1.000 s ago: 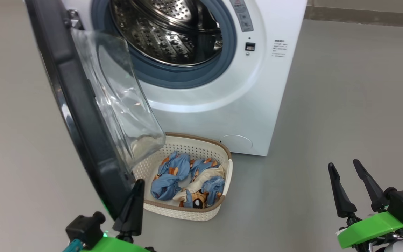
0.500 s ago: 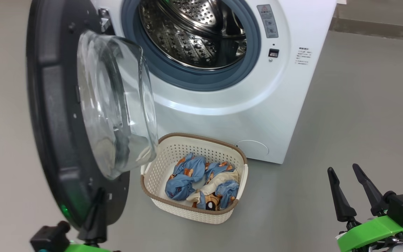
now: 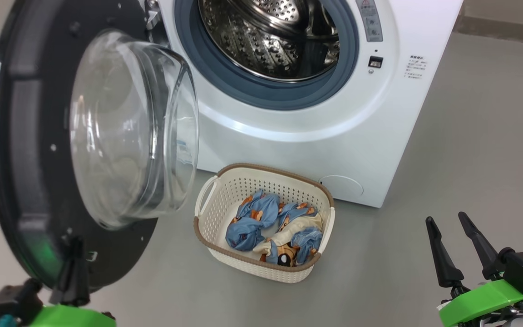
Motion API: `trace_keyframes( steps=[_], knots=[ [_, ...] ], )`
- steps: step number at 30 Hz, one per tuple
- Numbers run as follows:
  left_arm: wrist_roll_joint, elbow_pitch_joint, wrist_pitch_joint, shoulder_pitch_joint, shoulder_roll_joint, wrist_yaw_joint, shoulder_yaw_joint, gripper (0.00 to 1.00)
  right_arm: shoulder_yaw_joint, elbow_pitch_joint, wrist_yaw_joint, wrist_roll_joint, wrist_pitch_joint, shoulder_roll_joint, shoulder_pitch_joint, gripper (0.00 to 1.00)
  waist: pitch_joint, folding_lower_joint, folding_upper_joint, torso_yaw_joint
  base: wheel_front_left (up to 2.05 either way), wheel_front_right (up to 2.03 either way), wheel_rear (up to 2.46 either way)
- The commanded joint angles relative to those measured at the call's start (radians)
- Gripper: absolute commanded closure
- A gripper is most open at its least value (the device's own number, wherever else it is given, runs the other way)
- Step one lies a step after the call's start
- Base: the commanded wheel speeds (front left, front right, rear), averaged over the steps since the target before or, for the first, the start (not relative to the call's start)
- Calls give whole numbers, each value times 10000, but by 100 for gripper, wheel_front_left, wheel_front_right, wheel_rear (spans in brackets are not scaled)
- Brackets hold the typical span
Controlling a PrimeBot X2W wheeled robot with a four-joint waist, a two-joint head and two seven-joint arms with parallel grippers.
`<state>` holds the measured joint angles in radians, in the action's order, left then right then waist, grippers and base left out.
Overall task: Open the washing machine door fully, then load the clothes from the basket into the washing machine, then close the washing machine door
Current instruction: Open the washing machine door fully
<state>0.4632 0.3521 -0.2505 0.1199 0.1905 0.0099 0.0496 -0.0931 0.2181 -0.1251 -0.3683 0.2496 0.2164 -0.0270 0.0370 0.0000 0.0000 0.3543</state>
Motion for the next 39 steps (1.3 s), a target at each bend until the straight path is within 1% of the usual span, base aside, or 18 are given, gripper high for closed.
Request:
trace_keyframes(
  steps=[1,8,13,19,31,39],
  knots=[
    [-1,-118,-66,532,436,158,-540,100,-157,-282,-56,27,122,215,-103,0,115,0,0,60,0,0,0],
    [90,421,-88,1019,683,260,-928,100,-153,-323,-56,43,122,387,-296,0,506,0,0,158,0,0,0],
    [77,757,-105,1354,756,296,-1222,100,-102,-366,-56,66,122,476,-371,0,783,0,0,271,0,0,0],
    [-46,1103,-110,1792,852,279,-1867,100,-121,-363,-56,47,122,645,-621,0,1111,0,0,339,0,0,0],
    [-532,2003,-111,2684,1209,83,-3129,100,-167,-484,-56,67,122,949,-1023,0,1739,0,0,327,0,0,0],
    [-677,2917,-112,3540,1535,-214,-4212,100,-177,-510,-56,68,122,1203,-1393,0,2312,0,0,234,0,0,0]
  ],
)
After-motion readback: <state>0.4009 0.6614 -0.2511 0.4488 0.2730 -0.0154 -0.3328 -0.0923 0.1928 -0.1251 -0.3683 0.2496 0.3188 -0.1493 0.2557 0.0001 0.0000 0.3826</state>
